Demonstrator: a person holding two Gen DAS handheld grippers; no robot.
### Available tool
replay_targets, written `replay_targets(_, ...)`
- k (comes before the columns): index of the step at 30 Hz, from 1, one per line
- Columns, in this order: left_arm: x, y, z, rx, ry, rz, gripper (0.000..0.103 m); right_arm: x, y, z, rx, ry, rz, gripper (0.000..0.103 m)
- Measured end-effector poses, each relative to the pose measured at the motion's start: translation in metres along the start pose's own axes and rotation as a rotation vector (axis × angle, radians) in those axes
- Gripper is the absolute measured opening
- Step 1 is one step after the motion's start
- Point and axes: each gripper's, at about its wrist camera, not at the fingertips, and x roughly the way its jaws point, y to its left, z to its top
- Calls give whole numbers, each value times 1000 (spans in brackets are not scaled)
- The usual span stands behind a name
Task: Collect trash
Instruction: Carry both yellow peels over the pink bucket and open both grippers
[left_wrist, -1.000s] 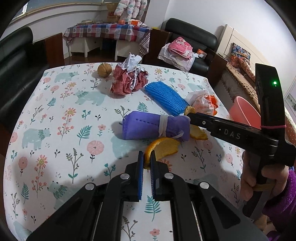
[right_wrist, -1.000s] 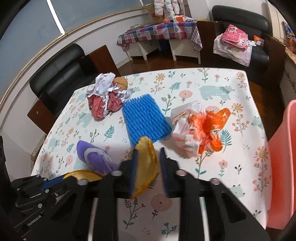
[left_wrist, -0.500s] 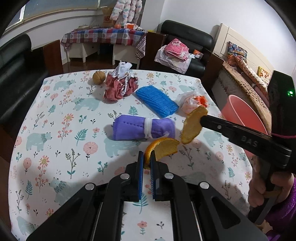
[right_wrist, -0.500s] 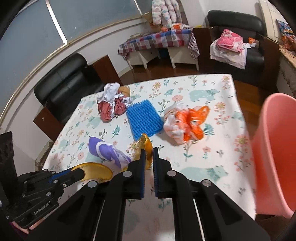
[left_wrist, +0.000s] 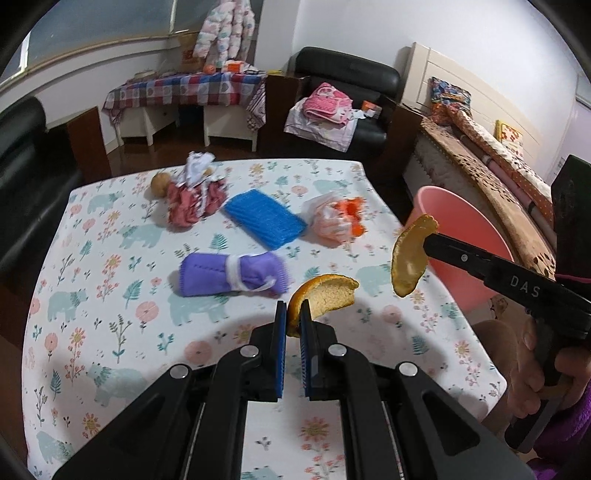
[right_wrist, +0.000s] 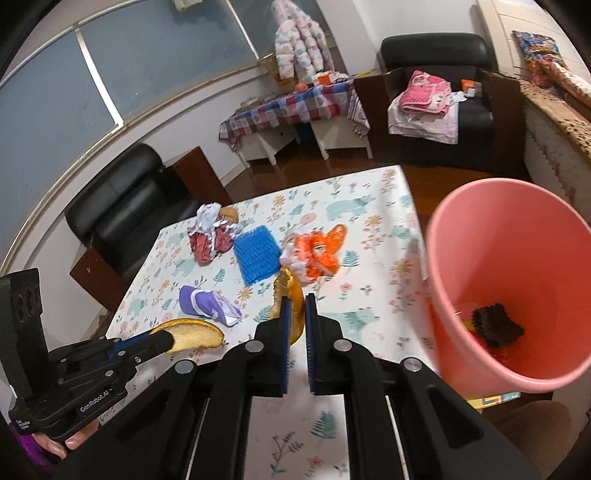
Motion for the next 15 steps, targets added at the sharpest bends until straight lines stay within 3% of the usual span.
replay_targets(15, 12, -86, 23, 156, -11, -96, 6, -69, -72, -5, 140, -137, -146, 8)
